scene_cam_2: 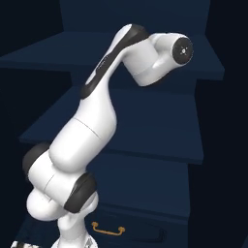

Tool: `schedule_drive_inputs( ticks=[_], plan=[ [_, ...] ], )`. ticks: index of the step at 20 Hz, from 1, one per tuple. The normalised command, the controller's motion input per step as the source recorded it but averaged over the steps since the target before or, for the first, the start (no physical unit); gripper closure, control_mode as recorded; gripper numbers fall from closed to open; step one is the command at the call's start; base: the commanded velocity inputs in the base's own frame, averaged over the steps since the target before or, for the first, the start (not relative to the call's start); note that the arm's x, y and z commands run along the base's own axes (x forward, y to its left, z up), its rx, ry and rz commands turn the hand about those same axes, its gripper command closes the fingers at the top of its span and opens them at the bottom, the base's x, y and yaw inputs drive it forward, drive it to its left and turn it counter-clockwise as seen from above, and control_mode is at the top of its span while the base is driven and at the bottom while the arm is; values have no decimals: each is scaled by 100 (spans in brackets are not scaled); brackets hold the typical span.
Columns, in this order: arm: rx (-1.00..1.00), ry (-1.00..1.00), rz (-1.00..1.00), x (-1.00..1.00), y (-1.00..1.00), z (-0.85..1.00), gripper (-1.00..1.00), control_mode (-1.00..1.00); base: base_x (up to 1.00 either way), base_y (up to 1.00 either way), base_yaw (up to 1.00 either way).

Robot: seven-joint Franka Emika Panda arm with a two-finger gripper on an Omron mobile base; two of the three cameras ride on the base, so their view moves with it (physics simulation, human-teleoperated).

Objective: Pick the kettle from the counter and place it on the tray. Then pick the mug from the cabinet and place it on the tray. Then close the cabinet doors.

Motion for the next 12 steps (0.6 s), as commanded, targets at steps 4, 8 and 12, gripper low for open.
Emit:
schedule_drive_inputs(
  ticks=[4,8,12],
  plan=[
    [0,0,13,10,-1,-10,-100,-100,0,0,0],
    [0,0,11,13,-1,-1,-100,-100,0,0,0],
    [0,0,7,12,0,0,100,-100,0,0,0]
  ],
)
